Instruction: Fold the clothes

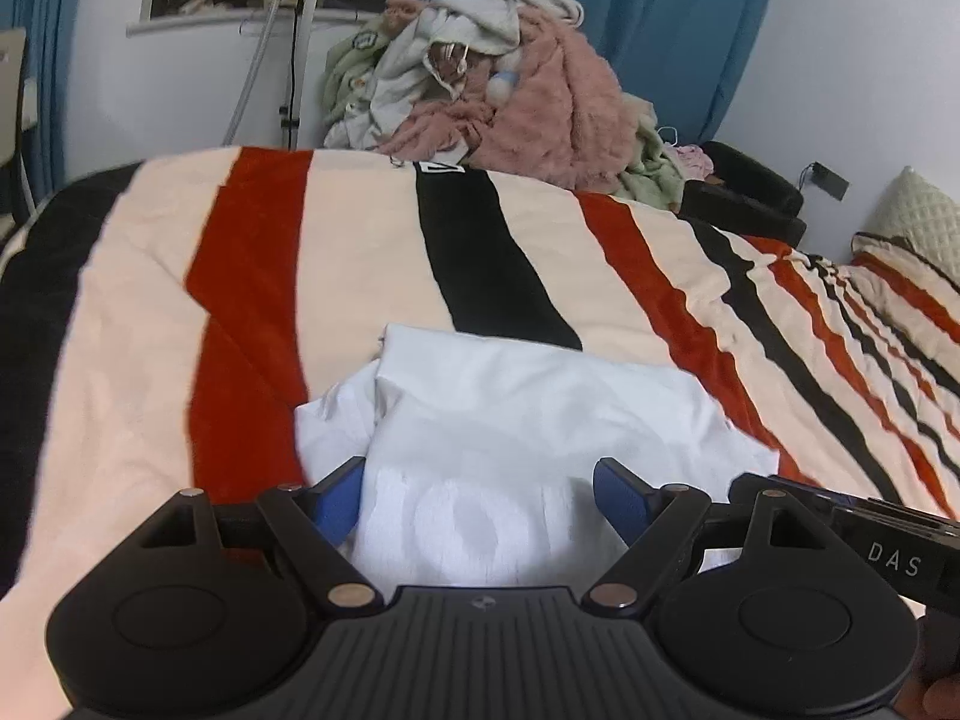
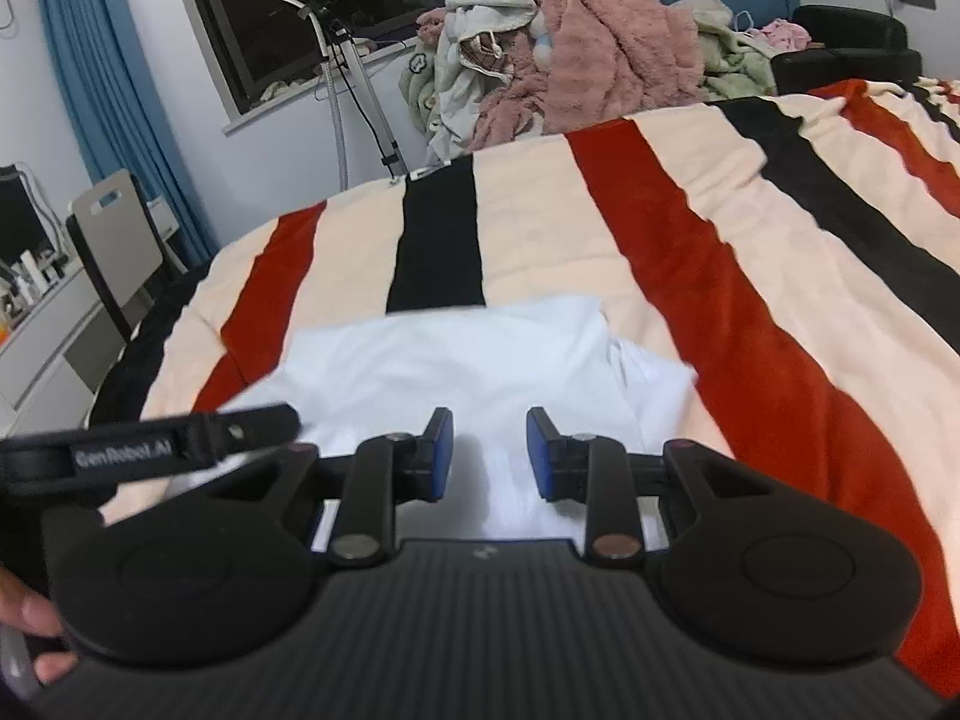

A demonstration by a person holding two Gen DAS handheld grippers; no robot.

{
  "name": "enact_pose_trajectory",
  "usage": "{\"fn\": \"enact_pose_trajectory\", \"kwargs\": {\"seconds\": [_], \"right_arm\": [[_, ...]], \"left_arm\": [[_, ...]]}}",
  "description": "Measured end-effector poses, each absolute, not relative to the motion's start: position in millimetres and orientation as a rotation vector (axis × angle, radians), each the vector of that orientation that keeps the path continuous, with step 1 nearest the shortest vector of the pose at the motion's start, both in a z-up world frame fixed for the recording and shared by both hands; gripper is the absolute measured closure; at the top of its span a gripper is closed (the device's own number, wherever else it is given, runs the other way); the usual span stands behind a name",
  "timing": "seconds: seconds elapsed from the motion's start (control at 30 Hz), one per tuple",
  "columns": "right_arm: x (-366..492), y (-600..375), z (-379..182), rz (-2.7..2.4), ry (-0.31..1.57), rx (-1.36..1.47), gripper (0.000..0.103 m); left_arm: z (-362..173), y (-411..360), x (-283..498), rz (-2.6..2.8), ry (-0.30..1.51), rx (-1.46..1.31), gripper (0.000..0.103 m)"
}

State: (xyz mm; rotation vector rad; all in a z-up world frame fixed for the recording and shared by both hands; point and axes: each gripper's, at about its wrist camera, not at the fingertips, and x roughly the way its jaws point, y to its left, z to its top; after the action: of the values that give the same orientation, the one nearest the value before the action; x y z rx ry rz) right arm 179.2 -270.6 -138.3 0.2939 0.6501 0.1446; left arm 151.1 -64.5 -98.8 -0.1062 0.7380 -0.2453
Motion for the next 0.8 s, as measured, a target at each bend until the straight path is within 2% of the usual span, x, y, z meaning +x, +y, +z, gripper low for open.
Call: {"fn": "enact_pose_trajectory", "kwargs": {"seconds": [0.23,0.47,0.5,0.57,0.63,0.8], "right_arm": [[160,-256,-157,0.110,0.668,0.225,0.074],[127,-276,-144,0.100,0.640,0.436,0.070],[122,-281,-145,0.103,0.649,0.510,0.065],[112,-293,-149,0.116,0.645,0.667,0.032],[103,-302,-156,0.140,0.643,0.822,0.027],[97,-313,-194,0.204,0.721,1.203,0.027]], "left_arm": [[-117,-62,130,-0.236,0.749,-0.095,0.021],[-100,-48,95,-0.243,0.747,-0.180,0.020],[-98,-45,88,-0.252,0.758,-0.220,0.020],[-93,-38,77,-0.274,0.774,-0.311,0.020],[-90,-31,67,-0.285,0.775,-0.387,0.019],[-91,-8,66,-0.220,0.821,-0.562,0.019]]}}
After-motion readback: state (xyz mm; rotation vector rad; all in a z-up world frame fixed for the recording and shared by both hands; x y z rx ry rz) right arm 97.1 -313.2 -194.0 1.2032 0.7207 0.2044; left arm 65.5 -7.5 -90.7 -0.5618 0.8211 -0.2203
